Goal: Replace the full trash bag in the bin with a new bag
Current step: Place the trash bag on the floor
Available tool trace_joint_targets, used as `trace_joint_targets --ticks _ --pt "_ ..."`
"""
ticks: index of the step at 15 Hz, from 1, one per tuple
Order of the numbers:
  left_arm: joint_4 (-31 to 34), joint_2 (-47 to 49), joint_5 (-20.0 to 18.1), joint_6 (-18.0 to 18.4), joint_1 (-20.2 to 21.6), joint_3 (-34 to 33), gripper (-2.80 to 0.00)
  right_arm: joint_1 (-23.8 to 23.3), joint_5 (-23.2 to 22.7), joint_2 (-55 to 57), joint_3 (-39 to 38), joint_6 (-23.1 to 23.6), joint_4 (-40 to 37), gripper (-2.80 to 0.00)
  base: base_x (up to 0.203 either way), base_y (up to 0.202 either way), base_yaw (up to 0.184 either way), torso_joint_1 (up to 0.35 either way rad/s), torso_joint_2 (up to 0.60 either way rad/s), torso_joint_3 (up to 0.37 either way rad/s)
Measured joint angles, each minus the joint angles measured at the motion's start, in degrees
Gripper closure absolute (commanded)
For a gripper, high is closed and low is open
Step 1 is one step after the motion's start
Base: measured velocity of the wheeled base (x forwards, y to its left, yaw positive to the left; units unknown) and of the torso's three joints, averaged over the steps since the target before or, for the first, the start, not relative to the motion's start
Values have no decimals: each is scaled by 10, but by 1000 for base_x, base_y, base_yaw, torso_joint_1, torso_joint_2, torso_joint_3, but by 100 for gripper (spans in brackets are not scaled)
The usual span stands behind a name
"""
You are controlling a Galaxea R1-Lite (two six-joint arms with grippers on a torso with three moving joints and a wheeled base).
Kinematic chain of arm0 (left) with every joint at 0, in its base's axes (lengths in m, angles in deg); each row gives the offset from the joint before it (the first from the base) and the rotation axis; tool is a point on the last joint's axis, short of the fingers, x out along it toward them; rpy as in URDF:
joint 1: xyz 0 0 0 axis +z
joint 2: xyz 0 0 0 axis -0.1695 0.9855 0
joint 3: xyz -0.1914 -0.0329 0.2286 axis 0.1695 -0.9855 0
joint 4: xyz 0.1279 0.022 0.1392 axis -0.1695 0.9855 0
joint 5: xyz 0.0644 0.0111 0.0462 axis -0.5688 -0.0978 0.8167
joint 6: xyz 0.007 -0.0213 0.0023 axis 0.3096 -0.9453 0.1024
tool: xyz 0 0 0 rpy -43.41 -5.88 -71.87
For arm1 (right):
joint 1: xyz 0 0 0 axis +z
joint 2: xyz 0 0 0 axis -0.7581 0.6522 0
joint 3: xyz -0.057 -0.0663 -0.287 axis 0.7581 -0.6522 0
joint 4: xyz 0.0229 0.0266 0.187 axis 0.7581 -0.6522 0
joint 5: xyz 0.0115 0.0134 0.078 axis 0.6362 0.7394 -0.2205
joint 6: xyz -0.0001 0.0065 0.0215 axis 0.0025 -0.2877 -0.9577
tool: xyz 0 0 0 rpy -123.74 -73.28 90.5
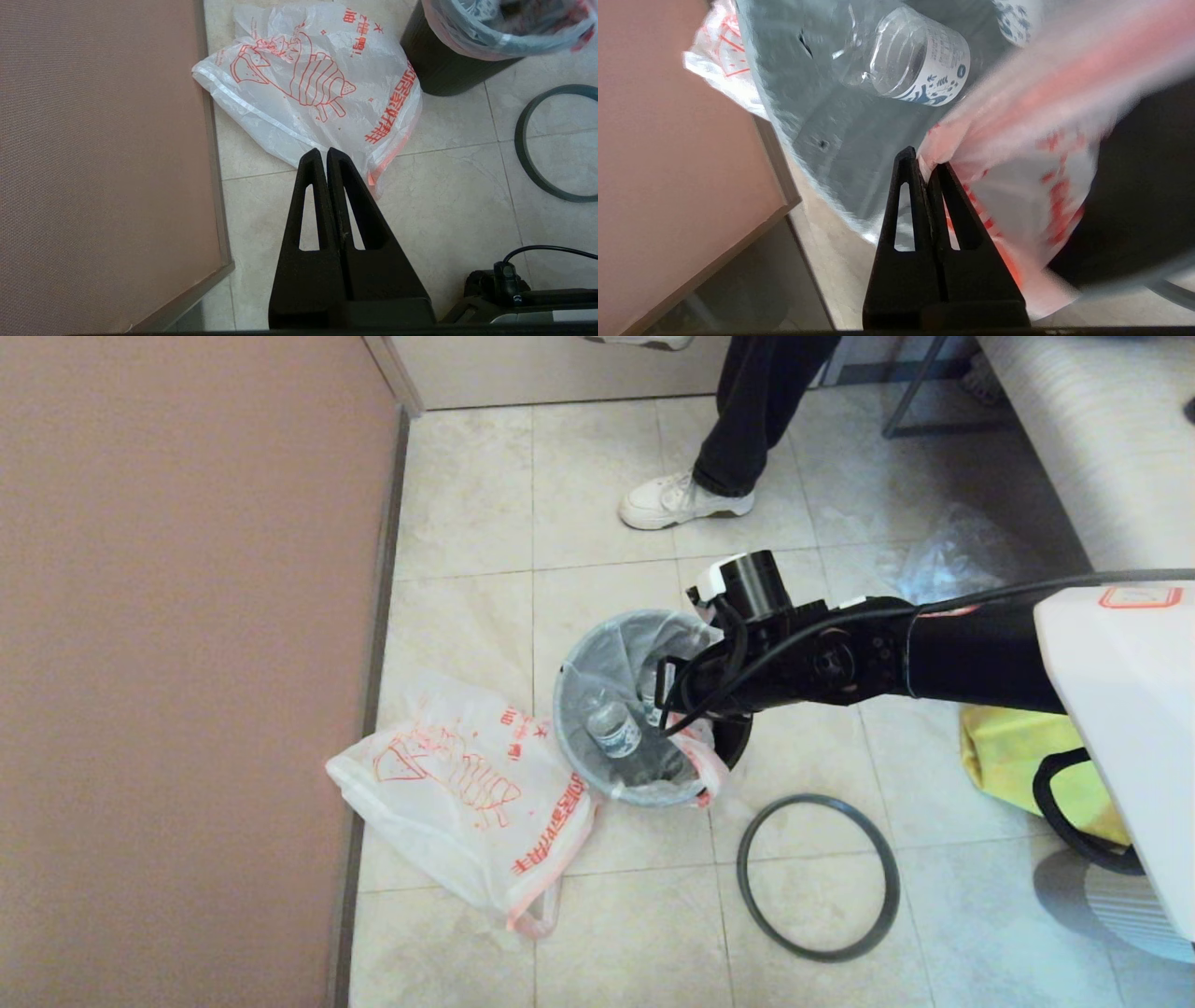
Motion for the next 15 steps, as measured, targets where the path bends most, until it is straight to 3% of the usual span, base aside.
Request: trace_joint_targets --ticks 8,11,15 --pt "0 0 0 1 0 0 0 1 7 12 1 10 14 0 0 0 0 0 0 0" --pt "-8 1 -4 22 0 2 0 0 7 13 1 10 15 0 0 0 0 0 0 0" --pt "-45 81 -74 19 6 92 0 1 7 12 0 9 12 0 0 0 0 0 0 0"
